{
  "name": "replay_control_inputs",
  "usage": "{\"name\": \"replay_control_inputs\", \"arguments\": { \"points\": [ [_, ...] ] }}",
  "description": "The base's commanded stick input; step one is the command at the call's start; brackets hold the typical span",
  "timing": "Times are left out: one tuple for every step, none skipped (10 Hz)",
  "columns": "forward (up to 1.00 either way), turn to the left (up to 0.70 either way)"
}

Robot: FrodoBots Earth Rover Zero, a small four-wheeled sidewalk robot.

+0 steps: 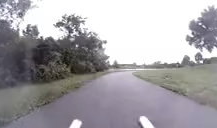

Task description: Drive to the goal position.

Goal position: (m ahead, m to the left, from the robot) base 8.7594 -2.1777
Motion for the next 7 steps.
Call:
{"name": "replay_control_inputs", "arguments": {
  "points": [
    [0.7,-0.11],
    [0.7,-0.31],
    [0.7,-0.35],
    [0.7,-0.35],
    [0.7,-0.35],
    [0.7,-0.35],
    [0.7,-0.35]
  ]
}}
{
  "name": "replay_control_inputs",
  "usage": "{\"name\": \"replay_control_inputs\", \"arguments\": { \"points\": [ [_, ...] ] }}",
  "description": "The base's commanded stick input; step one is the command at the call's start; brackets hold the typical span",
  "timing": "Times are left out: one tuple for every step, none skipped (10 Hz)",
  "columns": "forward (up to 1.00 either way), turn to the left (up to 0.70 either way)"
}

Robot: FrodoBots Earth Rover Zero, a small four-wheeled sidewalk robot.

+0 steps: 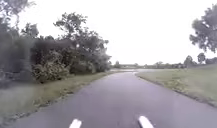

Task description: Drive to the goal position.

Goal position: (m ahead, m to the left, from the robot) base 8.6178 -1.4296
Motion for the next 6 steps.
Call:
{"name": "replay_control_inputs", "arguments": {
  "points": [
    [0.7,0.0],
    [0.7,0.0],
    [0.7,0.0],
    [0.7,0.0],
    [0.7,0.0],
    [0.7,0.0]
  ]
}}
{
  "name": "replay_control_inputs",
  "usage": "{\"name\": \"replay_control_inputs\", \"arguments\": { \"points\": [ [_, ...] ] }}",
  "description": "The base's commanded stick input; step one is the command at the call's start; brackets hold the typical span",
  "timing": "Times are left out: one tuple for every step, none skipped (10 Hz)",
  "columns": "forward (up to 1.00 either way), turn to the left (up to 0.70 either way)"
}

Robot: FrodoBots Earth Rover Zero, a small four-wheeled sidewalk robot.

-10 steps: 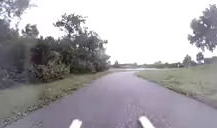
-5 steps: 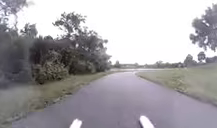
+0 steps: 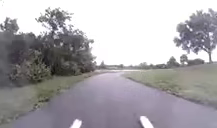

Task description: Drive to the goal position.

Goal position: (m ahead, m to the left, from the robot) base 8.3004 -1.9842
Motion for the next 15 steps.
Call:
{"name": "replay_control_inputs", "arguments": {
  "points": [
    [0.7,-0.07],
    [0.7,-0.25],
    [0.7,-0.32],
    [0.7,-0.24],
    [0.7,0.0],
    [0.7,0.0],
    [0.7,0.0],
    [0.7,0.0],
    [0.7,0.0],
    [0.7,0.0],
    [0.7,0.0],
    [0.7,0.0],
    [0.7,0.0],
    [0.7,0.0],
    [0.7,0.0]
  ]
}}
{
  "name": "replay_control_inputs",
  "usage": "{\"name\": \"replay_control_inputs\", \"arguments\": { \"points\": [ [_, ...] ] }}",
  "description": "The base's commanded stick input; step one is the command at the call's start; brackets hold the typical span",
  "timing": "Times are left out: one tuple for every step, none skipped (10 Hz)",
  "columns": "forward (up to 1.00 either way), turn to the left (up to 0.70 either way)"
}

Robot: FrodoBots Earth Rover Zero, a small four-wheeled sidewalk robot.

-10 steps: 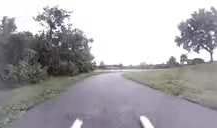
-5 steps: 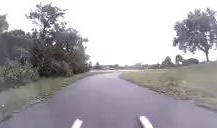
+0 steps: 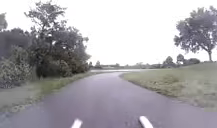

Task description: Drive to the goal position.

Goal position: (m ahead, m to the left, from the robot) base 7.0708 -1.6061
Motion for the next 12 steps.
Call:
{"name": "replay_control_inputs", "arguments": {
  "points": [
    [0.7,0.0],
    [0.7,0.0],
    [0.7,0.1],
    [0.7,0.25],
    [0.7,0.12],
    [0.7,0.0],
    [0.7,0.0],
    [0.7,0.0],
    [0.7,0.0],
    [0.7,0.0],
    [0.7,0.0],
    [0.7,0.0]
  ]
}}
